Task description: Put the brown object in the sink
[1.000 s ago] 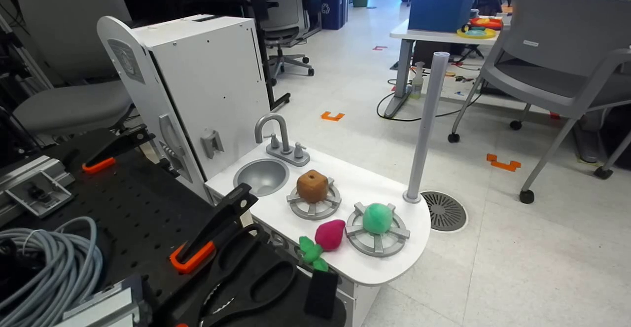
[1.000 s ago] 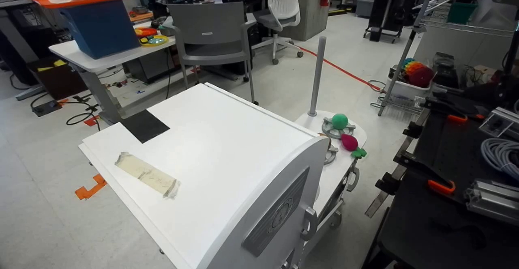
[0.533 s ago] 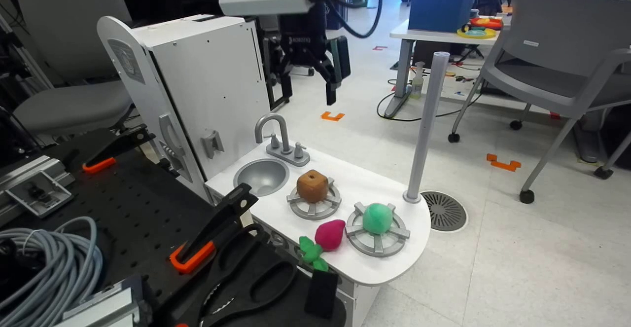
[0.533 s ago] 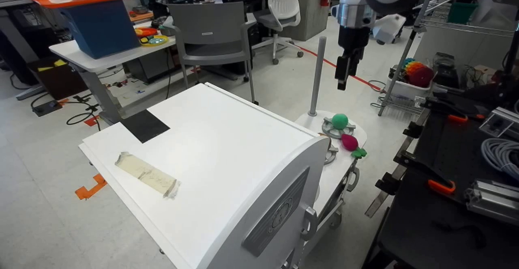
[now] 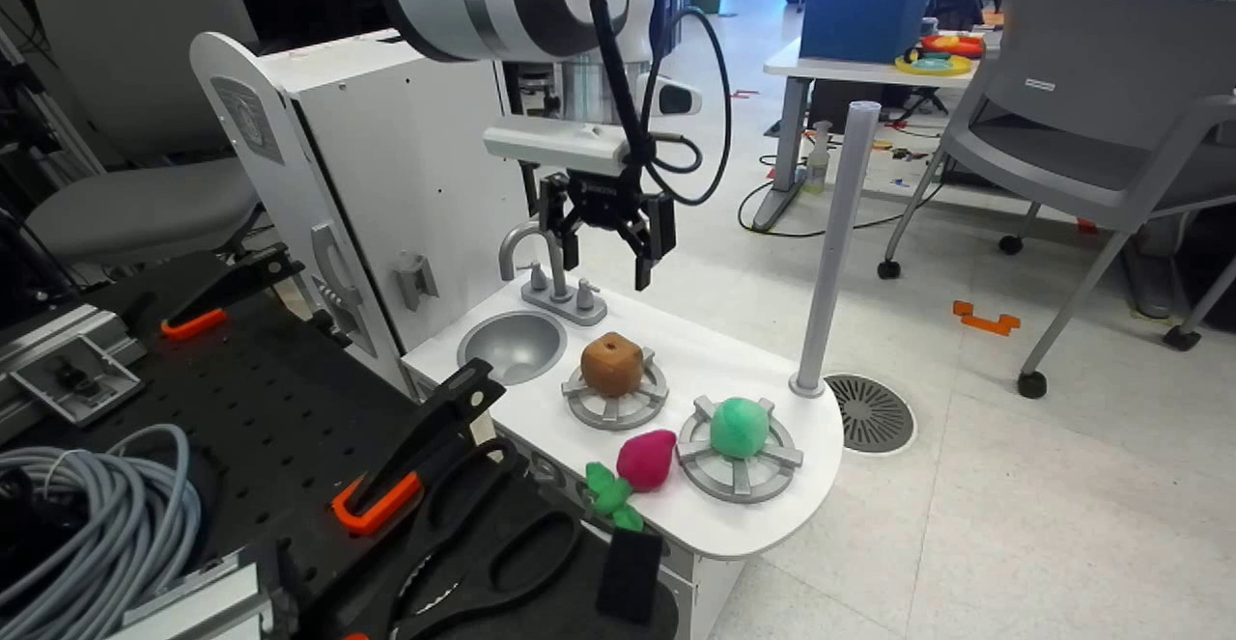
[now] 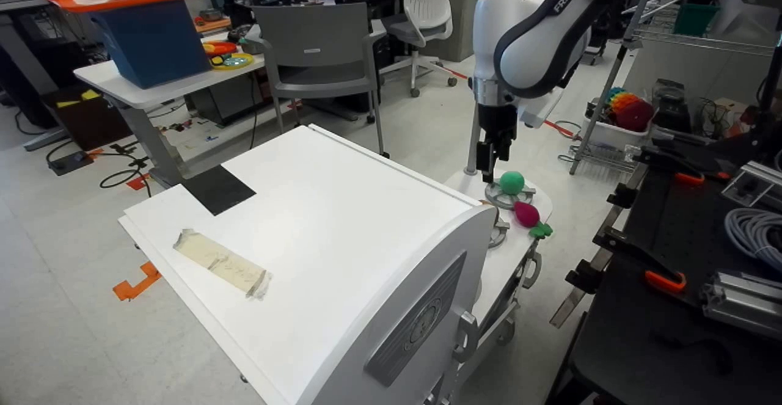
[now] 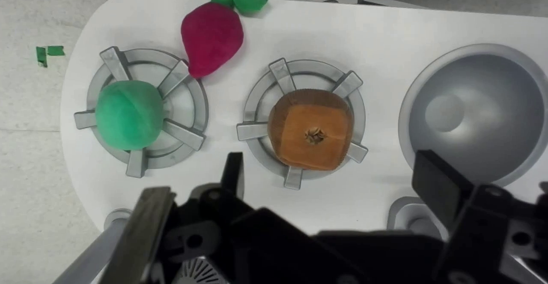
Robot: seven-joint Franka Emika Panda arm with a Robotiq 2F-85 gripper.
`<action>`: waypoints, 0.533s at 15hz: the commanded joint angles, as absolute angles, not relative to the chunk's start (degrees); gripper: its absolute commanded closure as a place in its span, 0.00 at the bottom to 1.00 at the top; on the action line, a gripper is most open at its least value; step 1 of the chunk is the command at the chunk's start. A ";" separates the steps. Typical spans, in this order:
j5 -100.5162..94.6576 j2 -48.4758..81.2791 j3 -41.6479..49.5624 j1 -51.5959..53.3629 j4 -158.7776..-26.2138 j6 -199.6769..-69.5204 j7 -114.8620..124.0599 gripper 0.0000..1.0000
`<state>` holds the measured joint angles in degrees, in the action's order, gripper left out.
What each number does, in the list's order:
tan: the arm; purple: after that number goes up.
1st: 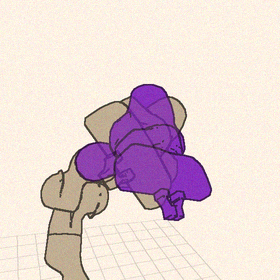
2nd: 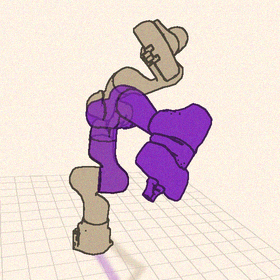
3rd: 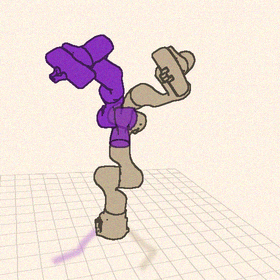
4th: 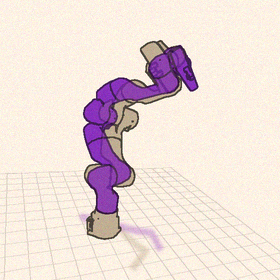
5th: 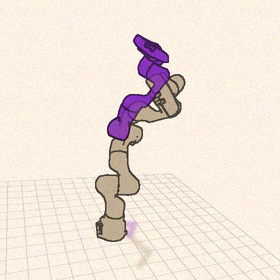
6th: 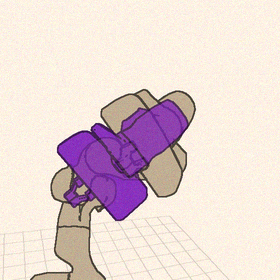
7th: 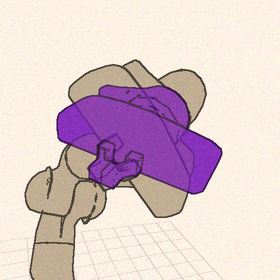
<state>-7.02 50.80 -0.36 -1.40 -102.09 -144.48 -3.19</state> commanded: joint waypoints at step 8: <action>-5.14 67.35 1.86 1.36 -83.83 -132.47 2.03 0.00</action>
